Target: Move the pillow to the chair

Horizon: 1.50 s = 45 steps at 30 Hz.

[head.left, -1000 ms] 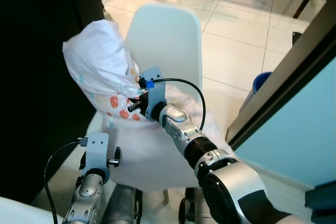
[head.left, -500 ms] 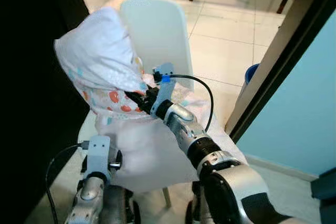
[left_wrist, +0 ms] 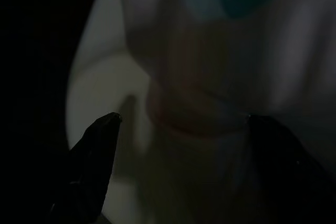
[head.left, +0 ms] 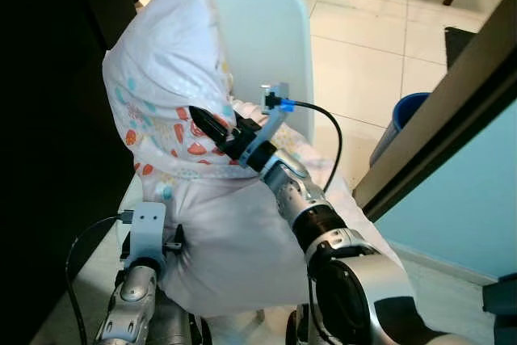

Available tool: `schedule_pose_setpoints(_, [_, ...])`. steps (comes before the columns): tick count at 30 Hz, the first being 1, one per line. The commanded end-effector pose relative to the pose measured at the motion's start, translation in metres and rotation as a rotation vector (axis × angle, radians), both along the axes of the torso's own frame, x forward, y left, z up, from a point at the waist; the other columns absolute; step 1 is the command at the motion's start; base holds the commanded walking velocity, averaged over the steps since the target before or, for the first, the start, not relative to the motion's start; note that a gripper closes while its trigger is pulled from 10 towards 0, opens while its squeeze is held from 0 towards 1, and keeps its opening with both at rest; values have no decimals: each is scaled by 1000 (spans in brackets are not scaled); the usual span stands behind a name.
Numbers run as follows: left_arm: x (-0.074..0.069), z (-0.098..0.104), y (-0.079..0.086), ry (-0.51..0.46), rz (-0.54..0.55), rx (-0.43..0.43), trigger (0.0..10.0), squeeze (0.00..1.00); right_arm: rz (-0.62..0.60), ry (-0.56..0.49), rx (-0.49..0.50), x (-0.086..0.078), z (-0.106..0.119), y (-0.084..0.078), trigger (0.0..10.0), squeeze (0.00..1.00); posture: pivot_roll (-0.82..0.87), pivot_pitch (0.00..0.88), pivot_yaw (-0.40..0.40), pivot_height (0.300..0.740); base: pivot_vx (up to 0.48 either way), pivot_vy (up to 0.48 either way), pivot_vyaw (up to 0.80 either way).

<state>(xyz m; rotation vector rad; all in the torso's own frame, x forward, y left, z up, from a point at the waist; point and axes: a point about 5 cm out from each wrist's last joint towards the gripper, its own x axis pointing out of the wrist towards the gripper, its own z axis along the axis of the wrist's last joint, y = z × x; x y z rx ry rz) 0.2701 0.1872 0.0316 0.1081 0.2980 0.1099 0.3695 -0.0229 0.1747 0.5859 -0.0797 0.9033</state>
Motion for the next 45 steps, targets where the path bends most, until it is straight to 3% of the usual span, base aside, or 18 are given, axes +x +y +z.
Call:
schedule_pose_setpoints(1, [-5,-5,11,30,36,26,10000,0,14,98,33,-8,-21,3,10000,0,69,242,-11,593,0,0,0])
schedule_pose_setpoints(3, [-4,-4,15,24,49,35,10000,0,11,95,51,-7,-20,1,10000,0,68,241,-10,593,0,0,0])
schedule_pose_setpoints(6, [-3,1,29,2,100,65,10000,0,25,75,156,-6,-13,-8,10000,0,65,234,-8,593,0,0,0])
schedule_pose_setpoints(7, [-3,4,35,-9,124,76,10000,0,21,74,173,-5,-11,-10,10000,1000,61,226,-6,593,0,0,0])
schedule_pose_setpoints(9, [-5,13,54,-50,203,113,10000,0,59,43,209,-6,-3,-12,10000,1000,61,226,-6,593,0,0,0])
schedule_pose_setpoints(12, [-7,18,66,-70,254,129,10000,0,65,39,265,-4,4,-16,10000,1000,60,220,-4,593,0,0,0])
schedule_pose_setpoints(15, [-8,18,74,-67,286,114,10000,0,53,55,416,2,20,-25,10000,1000,64,218,-5,593,0,0,0])
schedule_pose_setpoints(19, [-8,18,74,-64,283,117,10000,0,33,75,537,6,29,-36,10000,1000,61,214,0,593,0,0,0])
schedule_pose_setpoints(23, [-4,17,67,-62,268,112,10000,0,-10,-16,386,8,35,-39,10000,1000,57,207,1,593,0,0,0])
schedule_pose_setpoints(25, [-2,16,63,-61,254,105,10000,0,-11,-52,396,9,44,-44,10000,1000,60,199,0,593,0,0,0])
schedule_pose_setpoints(31, [0,8,50,-37,210,74,10000,0,-38,-73,691,18,80,-85,10000,1000,54,179,-1,593,0,0,0])
schedule_pose_setpoints(35, [0,7,46,-37,203,67,10000,0,-44,-93,725,17,85,-96,10000,1000,53,178,-1,593,0,0,0])
schedule_pose_setpoints(36, [1,7,45,-39,201,65,10000,0,-66,-78,701,18,81,-96,10000,816,47,179,1,593,0,0,0])
schedule_pose_setpoints(37, [2,7,44,-41,199,63,10000,0,-94,-53,662,19,74,-96,10000,157,47,180,-2,593,0,0,0])
schedule_pose_setpoints(38, [2,7,44,-43,199,63,10000,0,-129,-31,593,20,67,-94,10000,0,47,180,-2,593,0,0,0])
schedule_pose_setpoints(42, [1,10,52,-60,227,71,10000,0,-165,73,418,18,39,-84,10000,0,41,176,-7,593,0,0,0])
schedule_pose_setpoints(45, [-1,13,62,-77,256,90,10000,0,-93,88,440,8,24,-80,10000,0,38,173,-11,593,0,0,0])
